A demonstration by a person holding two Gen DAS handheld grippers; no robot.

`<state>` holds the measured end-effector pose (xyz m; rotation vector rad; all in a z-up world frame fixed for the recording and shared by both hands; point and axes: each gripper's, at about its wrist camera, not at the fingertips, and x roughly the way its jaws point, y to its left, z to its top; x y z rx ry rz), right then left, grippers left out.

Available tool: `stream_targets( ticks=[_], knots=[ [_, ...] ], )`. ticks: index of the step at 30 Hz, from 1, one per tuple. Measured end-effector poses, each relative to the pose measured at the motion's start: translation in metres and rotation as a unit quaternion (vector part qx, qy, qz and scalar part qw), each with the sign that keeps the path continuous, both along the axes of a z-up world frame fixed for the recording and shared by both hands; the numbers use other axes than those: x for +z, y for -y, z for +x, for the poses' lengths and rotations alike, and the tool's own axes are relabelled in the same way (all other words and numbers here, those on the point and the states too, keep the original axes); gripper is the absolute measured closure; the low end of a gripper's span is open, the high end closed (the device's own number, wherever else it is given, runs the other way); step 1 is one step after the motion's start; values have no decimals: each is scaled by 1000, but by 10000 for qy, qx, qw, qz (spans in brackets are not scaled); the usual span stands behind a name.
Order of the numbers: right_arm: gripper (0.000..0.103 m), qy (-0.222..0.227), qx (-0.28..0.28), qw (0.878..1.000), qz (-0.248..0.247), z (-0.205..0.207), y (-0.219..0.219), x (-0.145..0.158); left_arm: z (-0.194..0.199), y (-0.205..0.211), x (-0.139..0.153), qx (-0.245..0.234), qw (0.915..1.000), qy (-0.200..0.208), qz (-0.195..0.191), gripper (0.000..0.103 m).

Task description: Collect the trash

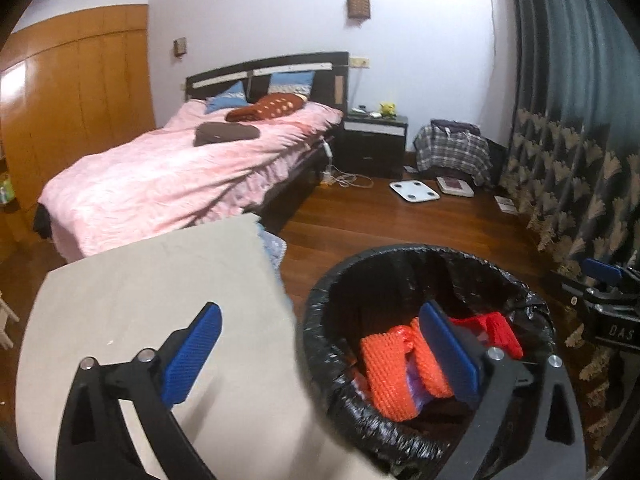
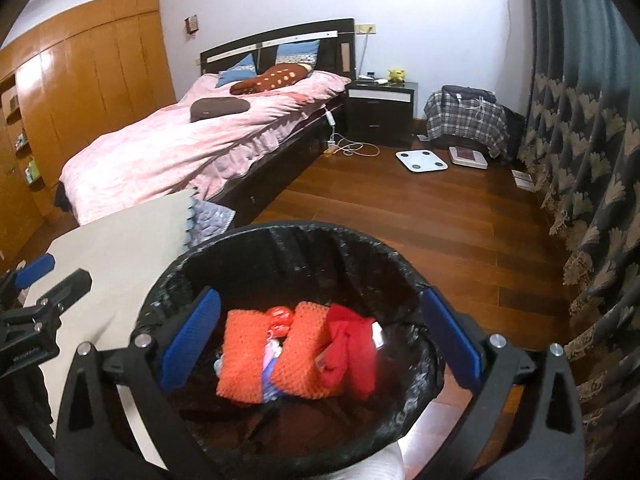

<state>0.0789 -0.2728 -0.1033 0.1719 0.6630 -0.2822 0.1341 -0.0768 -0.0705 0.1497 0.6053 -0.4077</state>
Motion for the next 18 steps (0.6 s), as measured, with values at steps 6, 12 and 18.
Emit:
stream_targets(
  ticks=[6,12,18],
  knots=[
    [5,86,181,9998,50,-14,-19,28,-23,-19,19,204,9997,115,-39,6],
    [5,309,407,9987,54,-30,-40,62,-49,-37,40,374,9988,313,-98,6],
    [5,395,653,9970,-91,-40,-59,82,-61,-49,55,533,9975,439,-178,6]
  ],
)
